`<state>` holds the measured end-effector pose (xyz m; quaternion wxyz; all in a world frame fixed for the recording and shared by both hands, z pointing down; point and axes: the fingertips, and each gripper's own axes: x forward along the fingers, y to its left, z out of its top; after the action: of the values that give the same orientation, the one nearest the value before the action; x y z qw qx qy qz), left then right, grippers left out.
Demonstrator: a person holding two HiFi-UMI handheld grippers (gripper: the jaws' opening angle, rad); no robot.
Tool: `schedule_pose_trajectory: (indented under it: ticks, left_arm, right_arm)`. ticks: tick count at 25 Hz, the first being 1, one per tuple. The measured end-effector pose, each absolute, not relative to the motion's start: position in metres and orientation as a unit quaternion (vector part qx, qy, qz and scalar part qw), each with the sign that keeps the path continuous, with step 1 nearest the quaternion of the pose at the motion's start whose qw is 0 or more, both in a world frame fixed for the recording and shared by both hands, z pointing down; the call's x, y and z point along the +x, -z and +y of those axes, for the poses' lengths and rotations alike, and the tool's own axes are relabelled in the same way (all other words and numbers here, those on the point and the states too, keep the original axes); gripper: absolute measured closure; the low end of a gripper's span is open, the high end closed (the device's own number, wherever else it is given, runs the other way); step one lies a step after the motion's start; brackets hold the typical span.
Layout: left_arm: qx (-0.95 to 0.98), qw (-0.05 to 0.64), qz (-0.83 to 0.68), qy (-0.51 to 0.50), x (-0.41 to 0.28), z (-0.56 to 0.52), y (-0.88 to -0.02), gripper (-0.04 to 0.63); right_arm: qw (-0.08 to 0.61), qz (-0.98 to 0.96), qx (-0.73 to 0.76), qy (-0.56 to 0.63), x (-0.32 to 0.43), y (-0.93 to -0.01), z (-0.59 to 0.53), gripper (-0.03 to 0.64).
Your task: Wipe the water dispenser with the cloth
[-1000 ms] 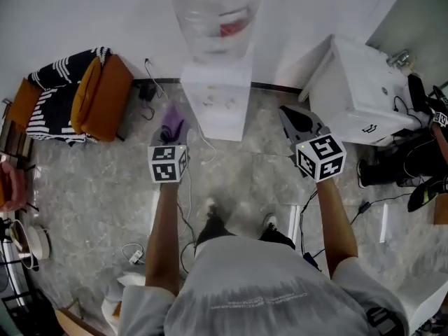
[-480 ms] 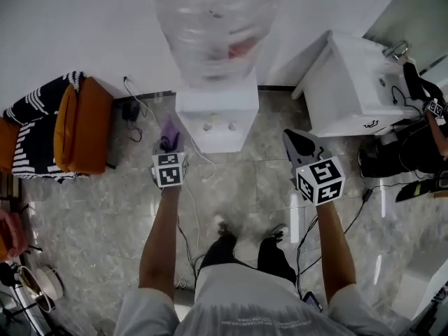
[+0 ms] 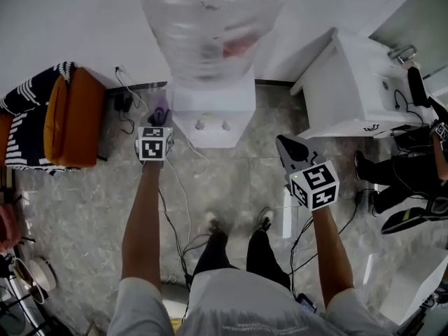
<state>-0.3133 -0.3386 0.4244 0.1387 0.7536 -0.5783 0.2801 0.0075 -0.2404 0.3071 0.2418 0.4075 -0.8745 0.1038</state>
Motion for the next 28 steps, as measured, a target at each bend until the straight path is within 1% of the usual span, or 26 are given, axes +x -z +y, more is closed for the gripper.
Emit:
schedule_pose_trajectory:
  ticks: [5,12,16,20,23,28]
  left_arm:
    - [0.752,0.153,-0.566,-0.301,-0.314,-0.340,-0.423,0.535]
    - [0.704,0.088,-0.565,-0.421,-0.293,-0.337,-0.433,0.535]
    - [0.703,0.115,-0.569,-0.412,-0.289,-0.336,-0.431,0.535]
    - [0.718,0.130,-0.541,-0.418,-0.272,-0.325,-0.433,0.535]
    - [0.741,0.138,-0.508,-0.416,-0.240,-0.320,-0.438,0.535]
    - [0.779,0.133,-0.473,-0.389,-0.177,-0.322,-0.438,0.535]
  right_arm:
    - [0.242,-0.880,0.395,-0.104,0.015,-0.309,-0.248,0.603]
    - [0.240,-0.881,0.393,-0.106,0.034,-0.312,-0.241,0.601]
    - [0.240,-0.877,0.401,-0.115,0.049,-0.315,-0.239,0.603]
    - [0.238,-0.875,0.405,-0.119,0.053,-0.318,-0.232,0.603]
    - [0.241,-0.874,0.406,-0.119,0.057,-0.319,-0.229,0.603]
    - [0.240,-0.871,0.412,-0.116,0.068,-0.316,-0.225,0.603]
